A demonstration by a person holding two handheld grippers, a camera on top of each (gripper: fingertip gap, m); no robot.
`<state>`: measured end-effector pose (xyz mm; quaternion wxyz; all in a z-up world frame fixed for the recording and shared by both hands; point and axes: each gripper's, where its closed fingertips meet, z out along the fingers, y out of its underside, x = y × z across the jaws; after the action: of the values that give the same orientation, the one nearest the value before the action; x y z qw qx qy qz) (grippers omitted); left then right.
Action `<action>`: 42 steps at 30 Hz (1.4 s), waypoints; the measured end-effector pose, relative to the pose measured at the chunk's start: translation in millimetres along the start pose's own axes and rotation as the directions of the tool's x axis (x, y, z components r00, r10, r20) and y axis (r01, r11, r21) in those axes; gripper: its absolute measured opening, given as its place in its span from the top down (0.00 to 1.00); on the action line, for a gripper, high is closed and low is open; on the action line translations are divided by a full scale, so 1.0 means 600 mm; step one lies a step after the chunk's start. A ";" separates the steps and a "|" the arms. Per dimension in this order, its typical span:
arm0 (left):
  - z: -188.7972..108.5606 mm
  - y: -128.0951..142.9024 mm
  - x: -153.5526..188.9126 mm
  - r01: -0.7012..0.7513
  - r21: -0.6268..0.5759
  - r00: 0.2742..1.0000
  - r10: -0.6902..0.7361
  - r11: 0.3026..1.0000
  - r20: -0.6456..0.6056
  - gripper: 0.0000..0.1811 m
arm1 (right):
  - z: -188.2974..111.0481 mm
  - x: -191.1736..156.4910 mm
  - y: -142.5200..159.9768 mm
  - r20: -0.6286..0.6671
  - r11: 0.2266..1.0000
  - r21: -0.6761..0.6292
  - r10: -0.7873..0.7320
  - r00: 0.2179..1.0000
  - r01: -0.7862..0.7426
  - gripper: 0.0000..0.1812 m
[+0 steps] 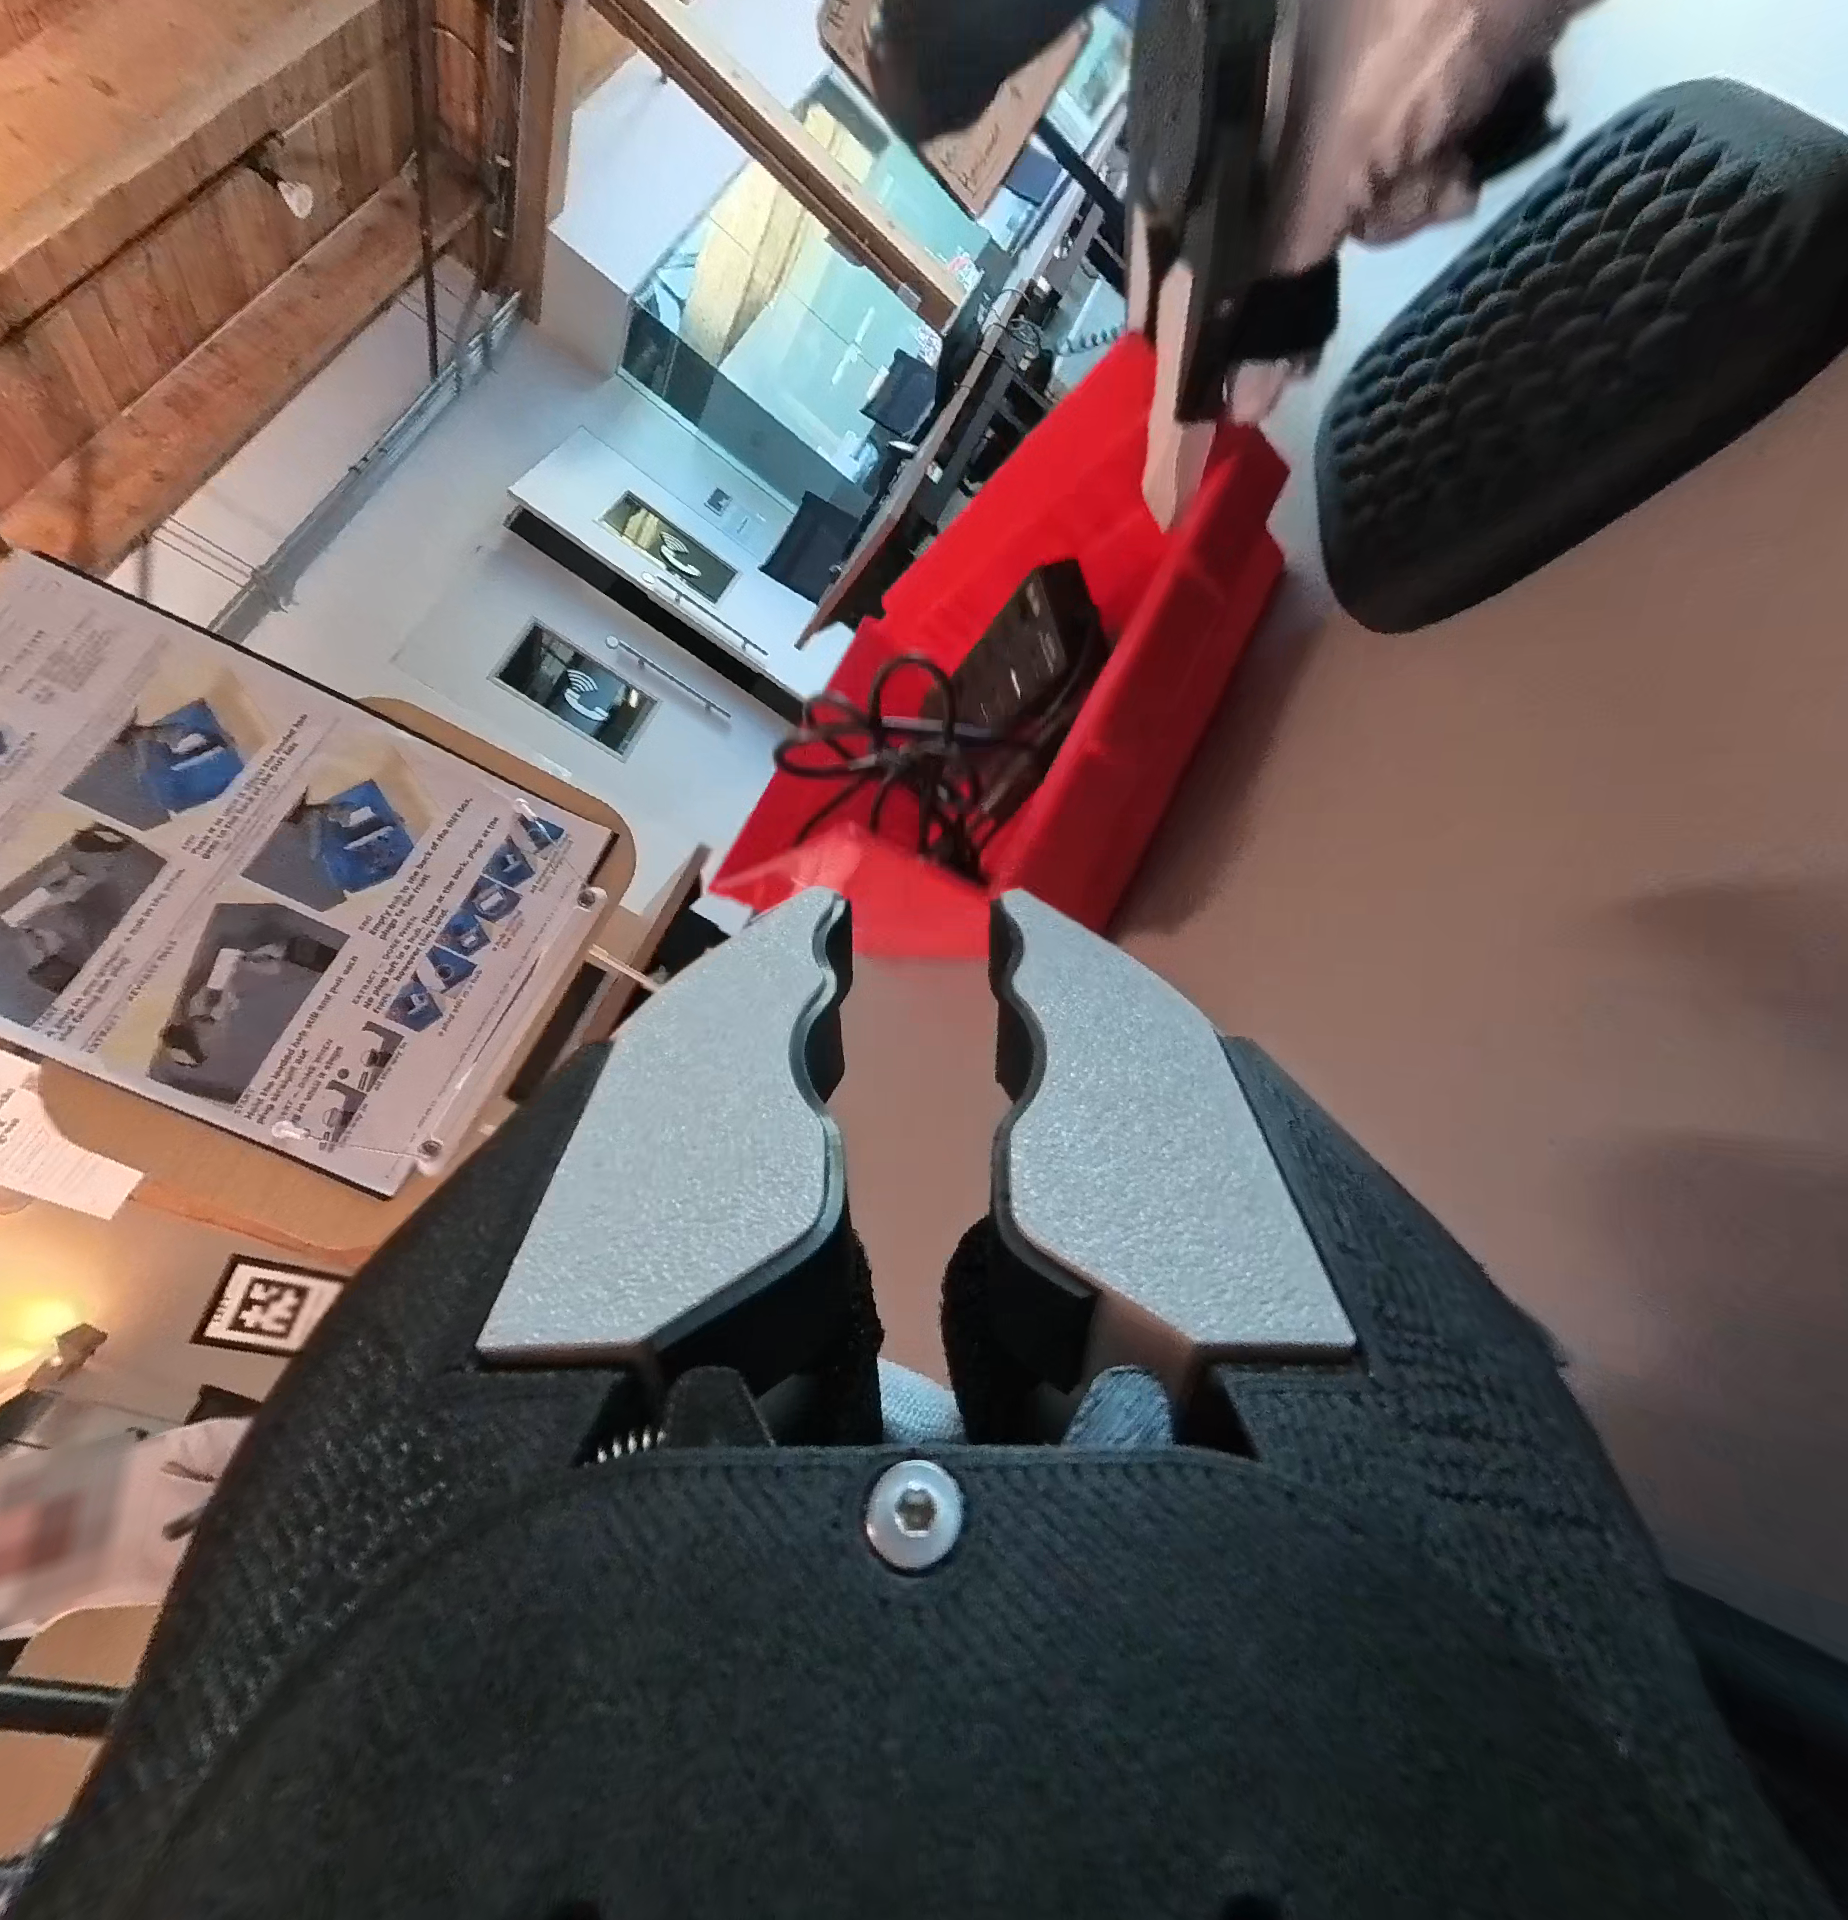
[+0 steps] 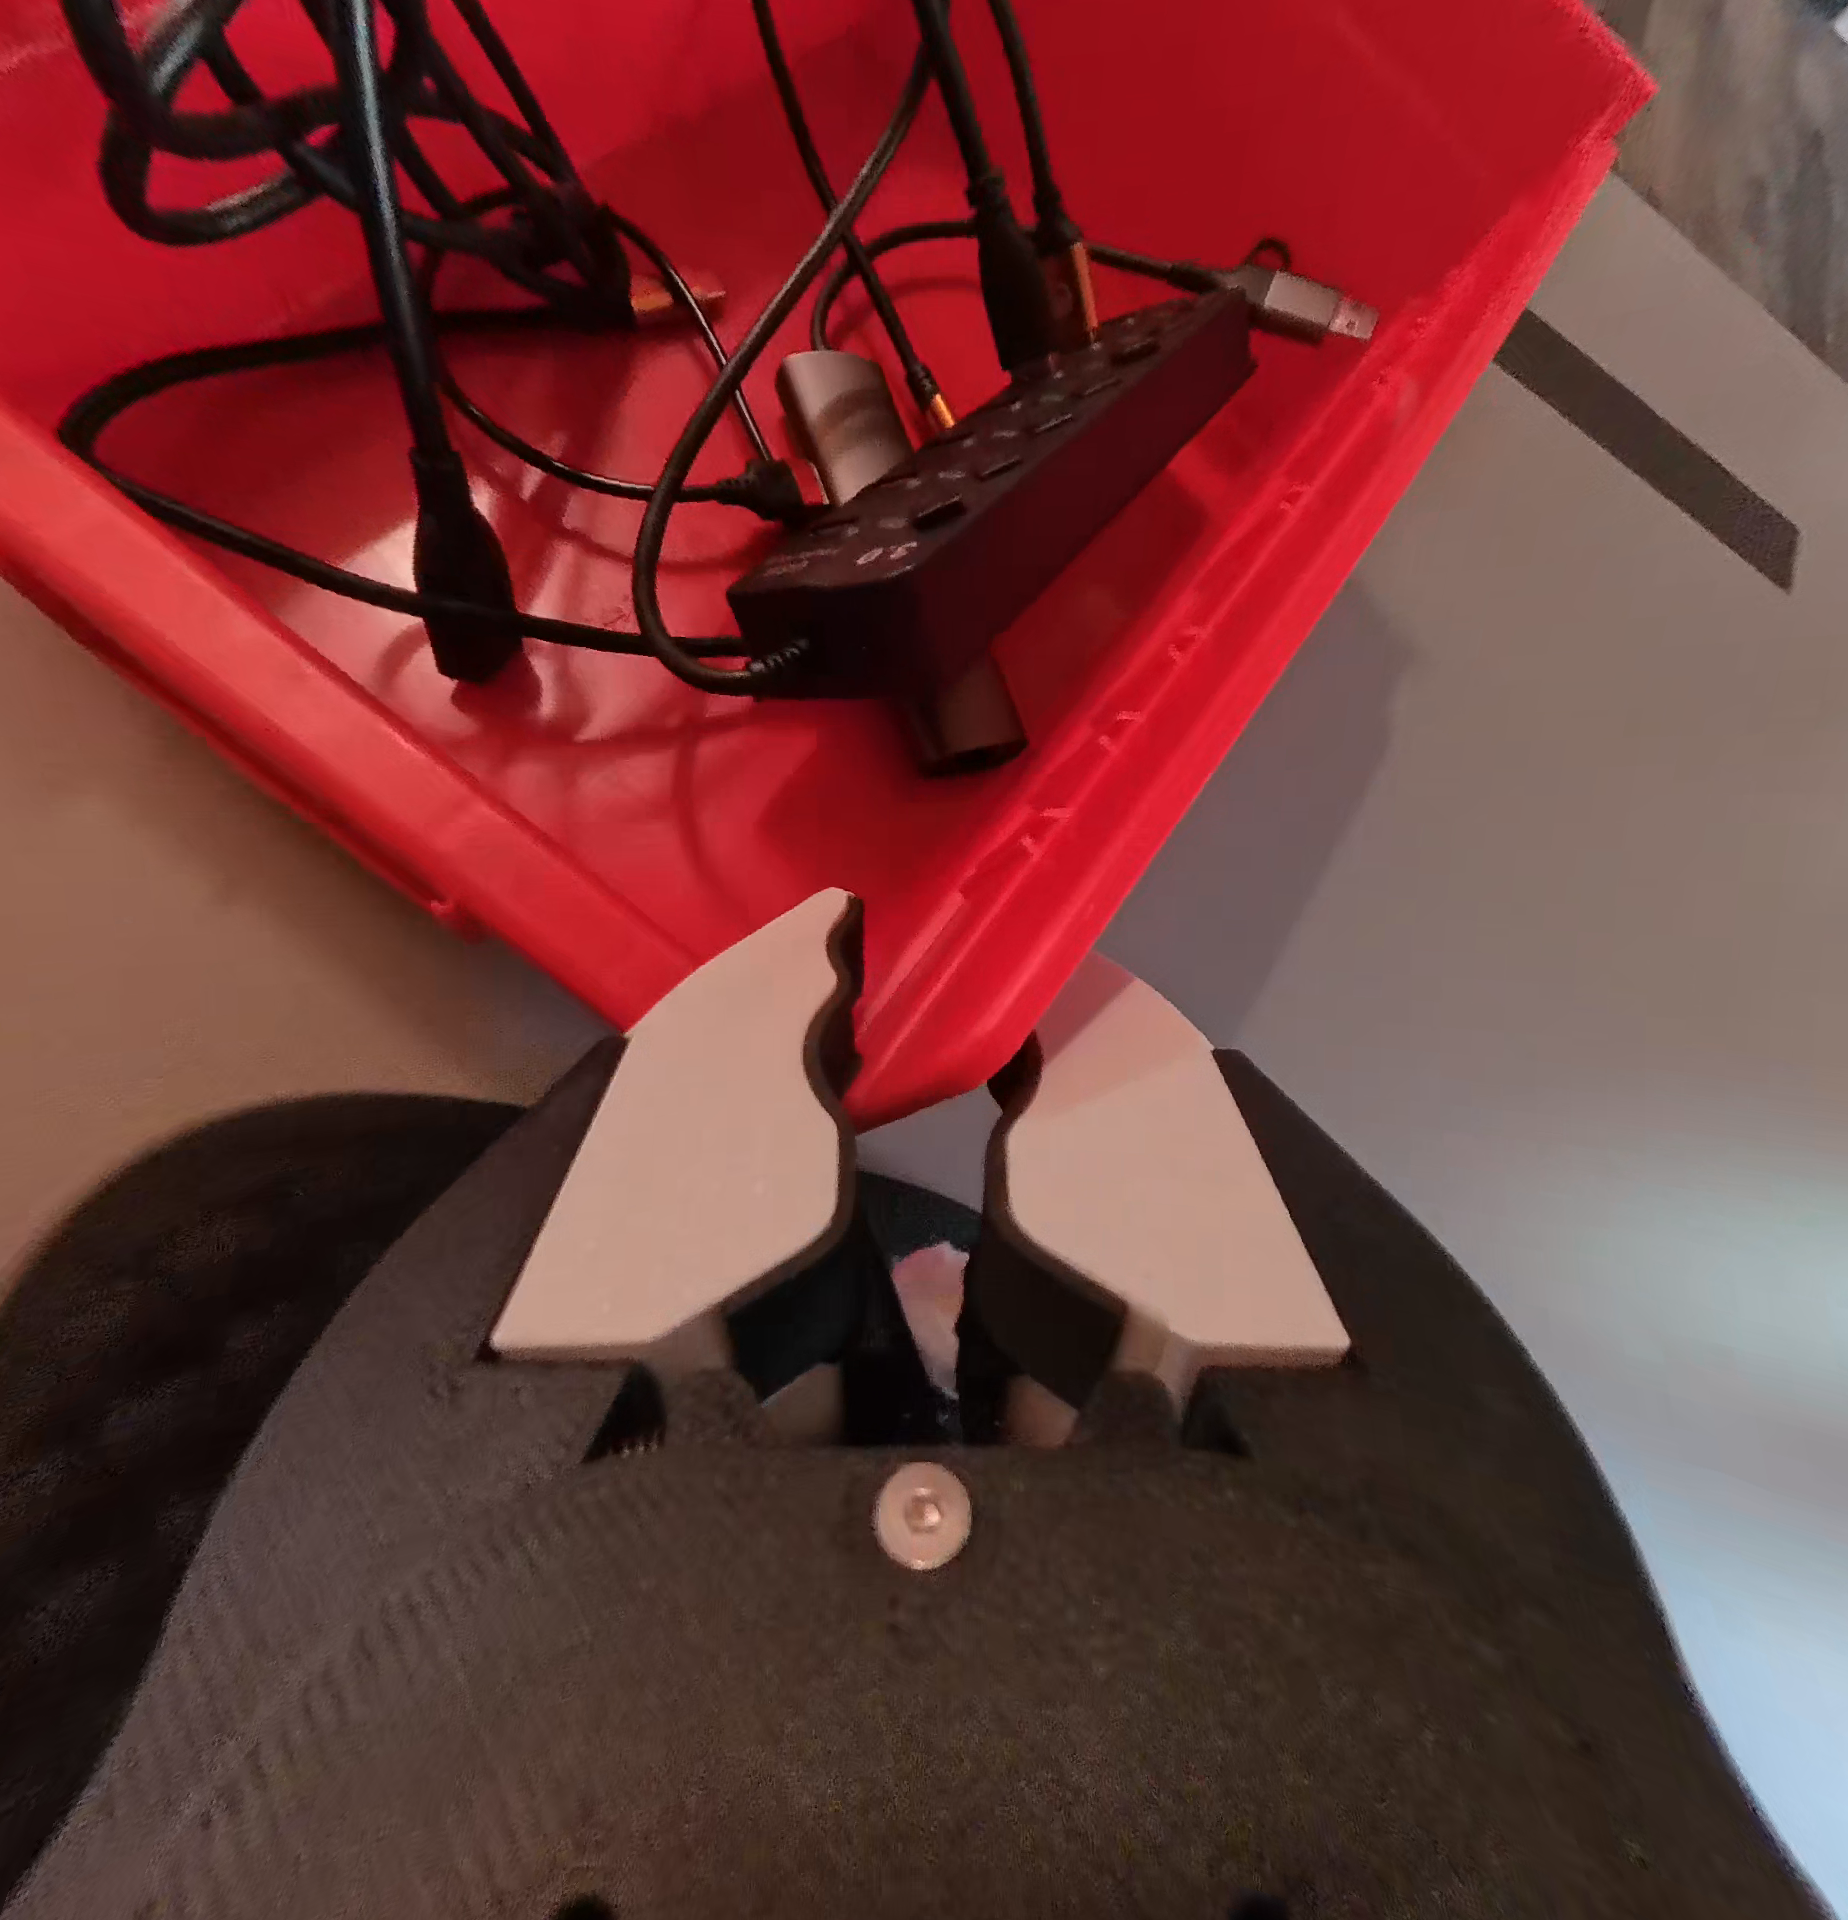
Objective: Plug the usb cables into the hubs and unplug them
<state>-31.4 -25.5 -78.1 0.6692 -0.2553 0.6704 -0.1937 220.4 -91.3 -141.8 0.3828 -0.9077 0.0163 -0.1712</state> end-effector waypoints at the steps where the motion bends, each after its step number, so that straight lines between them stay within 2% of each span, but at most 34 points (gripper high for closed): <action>1: -0.004 -0.008 -0.006 -0.007 0.025 1.000 0.006 1.000 0.024 0.87 | 0.002 -0.021 -0.012 0.014 1.000 0.021 0.000 1.000 0.000 0.88; 4: -0.029 -0.048 -0.028 0.028 0.183 0.995 -0.044 0.983 0.089 0.88 | 0.007 -0.079 -0.043 0.075 0.995 0.095 0.010 0.997 -0.017 0.87; 6: -0.041 -0.052 -0.043 0.085 0.226 0.987 -0.112 0.971 0.113 0.88 | 0.012 -0.112 -0.063 0.120 0.990 0.140 0.008 0.993 -0.025 0.87; 9: -0.049 -0.052 -0.051 0.121 0.245 0.980 -0.155 0.962 0.126 0.88 | 0.022 -0.157 -0.092 0.165 0.983 0.181 -0.021 0.986 -0.009 0.87; 14: -0.046 -0.053 -0.042 0.100 0.232 0.985 -0.129 0.968 0.113 0.88 | 0.037 -0.231 -0.139 0.243 0.974 0.226 -0.071 0.967 0.014 0.86; 17: -0.046 -0.056 -0.038 0.106 0.234 0.986 -0.133 0.966 0.100 0.88 | 0.044 -0.283 -0.170 0.362 0.957 0.281 -0.040 0.931 -0.068 0.82; 19: -0.052 -0.062 -0.037 0.136 0.247 0.983 -0.162 0.959 0.086 0.88 | 0.039 -0.333 -0.192 0.521 0.940 0.303 -0.027 0.853 -0.155 0.77; 20: -0.057 -0.067 -0.037 0.151 0.253 0.982 -0.175 0.956 0.075 0.88 | 0.027 -0.365 -0.199 0.625 0.937 0.292 -0.034 0.780 -0.193 0.75; 21: -0.065 -0.074 -0.038 0.147 0.256 0.984 -0.169 0.955 0.065 0.88 | 0.004 -0.400 -0.200 0.737 0.940 0.275 -0.071 0.672 -0.202 0.71; 22: -0.076 -0.080 -0.045 0.127 0.249 0.987 -0.147 0.960 0.063 0.88 | -0.016 -0.422 -0.198 0.809 0.945 0.261 -0.104 0.579 -0.196 0.74; 24: -0.108 -0.067 -0.067 0.143 0.105 0.988 -0.149 0.984 0.049 0.85 | -0.022 -0.420 -0.202 0.836 0.937 0.241 -0.067 0.545 -0.254 0.69; 26: -0.167 -0.027 -0.115 0.197 -0.101 0.971 -0.179 0.975 0.159 0.79 | -0.031 -0.394 -0.218 0.854 0.896 0.243 -0.015 0.520 -0.373 0.64; 27: -0.206 0.001 -0.142 0.242 -0.200 0.952 -0.192 0.949 0.240 0.77 | -0.036 -0.375 -0.228 0.865 0.862 0.239 0.021 0.502 -0.447 0.63; 28: -0.250 0.038 -0.168 0.346 -0.310 0.907 -0.231 0.886 0.351 0.76 | -0.038 -0.356 -0.236 0.875 0.825 0.225 0.063 0.480 -0.519 0.64; 29: -0.297 0.079 -0.182 0.471 -0.406 0.848 -0.274 0.783 0.454 0.74 | -0.039 -0.339 -0.242 0.886 0.789 0.203 0.105 0.452 -0.580 0.64; 31: -0.354 0.136 -0.164 0.660 -0.480 0.741 -0.400 0.578 0.539 0.74 | -0.042 -0.320 -0.245 0.910 0.737 0.151 0.157 0.384 -0.659 0.66; 33: -0.358 0.164 -0.128 0.764 -0.465 0.645 -0.561 0.447 0.519 0.79 | -0.038 -0.317 -0.242 0.919 0.726 0.103 0.192 0.345 -0.679 0.67; 35: -0.349 0.202 -0.111 0.820 -0.459 0.565 -0.611 0.341 0.555 0.79 | -0.038 -0.323 -0.239 0.924 0.737 0.084 0.194 0.329 -0.671 0.67; 36: -0.328 0.209 -0.101 0.822 -0.458 0.557 -0.646 0.339 0.522 0.78 | -0.039 -0.326 -0.239 0.925 0.743 0.091 0.185 0.333 -0.663 0.67; 37: -0.304 0.212 -0.096 0.819 -0.444 0.561 -0.669 0.363 0.488 0.70 | -0.041 -0.328 -0.238 0.922 0.750 0.104 0.172 0.346 -0.653 0.67; 39: -0.274 0.207 -0.090 0.805 -0.424 0.583 -0.689 0.415 0.432 0.62 | -0.043 -0.335 -0.236 0.916 0.770 0.135 0.143 0.375 -0.624 0.67; 41: -0.283 0.199 -0.088 0.773 -0.439 0.624 -0.678 0.459 0.390 0.62 | -0.044 -0.338 -0.233 0.908 0.784 0.156 0.126 0.400 -0.601 0.67; 42: -0.293 0.190 -0.091 0.747 -0.433 0.656 -0.661 0.504 0.364 0.62 | -0.044 -0.338 -0.233 0.907 0.784 0.160 0.123 0.404 -0.600 0.67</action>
<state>-217.7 83.2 -97.9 0.4766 -0.7000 0.4801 -0.2289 6.8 21.8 -87.3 0.5713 -0.7185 -0.0139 0.3964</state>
